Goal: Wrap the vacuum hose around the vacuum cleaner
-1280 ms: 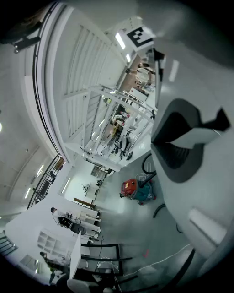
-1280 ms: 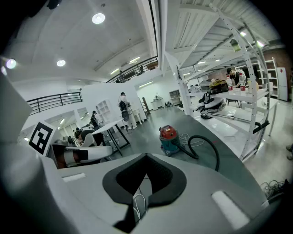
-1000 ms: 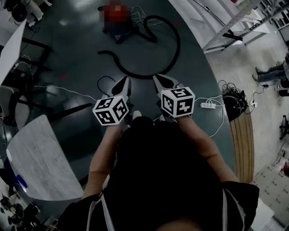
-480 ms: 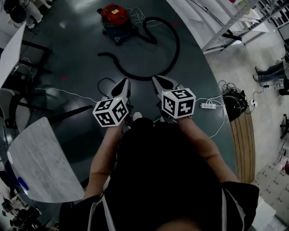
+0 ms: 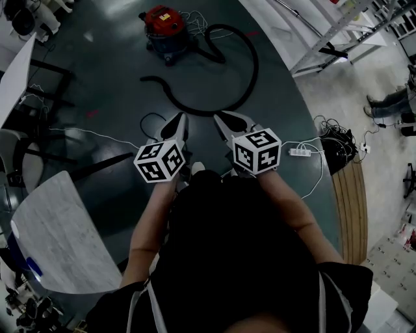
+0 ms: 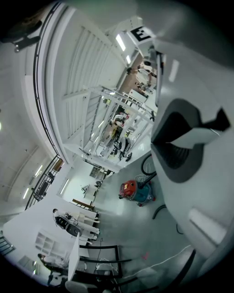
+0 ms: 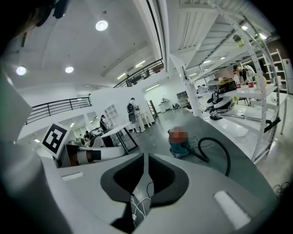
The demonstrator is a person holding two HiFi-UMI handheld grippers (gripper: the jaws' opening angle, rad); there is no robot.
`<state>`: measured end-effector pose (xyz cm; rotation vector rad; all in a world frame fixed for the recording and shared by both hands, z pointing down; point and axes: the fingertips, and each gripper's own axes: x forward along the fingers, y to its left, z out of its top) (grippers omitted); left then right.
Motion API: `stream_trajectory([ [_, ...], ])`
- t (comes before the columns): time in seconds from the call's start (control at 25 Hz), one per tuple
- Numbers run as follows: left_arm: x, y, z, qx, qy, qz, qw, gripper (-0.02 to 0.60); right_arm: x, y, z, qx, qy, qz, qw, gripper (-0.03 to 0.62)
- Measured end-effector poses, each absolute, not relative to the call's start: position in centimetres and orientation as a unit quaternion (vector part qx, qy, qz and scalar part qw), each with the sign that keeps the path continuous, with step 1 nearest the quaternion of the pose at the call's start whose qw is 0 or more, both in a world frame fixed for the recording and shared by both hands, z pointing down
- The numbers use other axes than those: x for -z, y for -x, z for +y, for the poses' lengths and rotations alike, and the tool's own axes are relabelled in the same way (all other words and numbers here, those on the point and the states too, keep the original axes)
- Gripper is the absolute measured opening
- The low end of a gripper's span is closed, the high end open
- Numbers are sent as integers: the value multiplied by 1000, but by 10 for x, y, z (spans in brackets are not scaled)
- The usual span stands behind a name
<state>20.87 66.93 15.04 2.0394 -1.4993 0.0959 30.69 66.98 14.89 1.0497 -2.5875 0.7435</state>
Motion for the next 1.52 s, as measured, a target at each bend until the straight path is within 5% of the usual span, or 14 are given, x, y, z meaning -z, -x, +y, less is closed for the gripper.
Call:
stream_trajectory([
  [0.4,-147,-205,660,-31,-769,-564,299,9,-139,-293,666,-228,-334,-907,115,65],
  [0.6,-147,-201,654,-32,-770,-562,301,9,-143,-281,668,-224,-315,-913,129,164],
  [0.8,-148,-192,650,-32,-770,-561,303,9,-145,-275,664,-196,-337,-909,145,110],
  [0.92,-148,-185,649,-32,-771,-560,302,9,-145,-282,652,-203,-383,-892,128,-2],
  [1.52,-163,-135,642,-51,-776,-547,309,9,-162,-243,641,-219,-422,-868,144,-3],
])
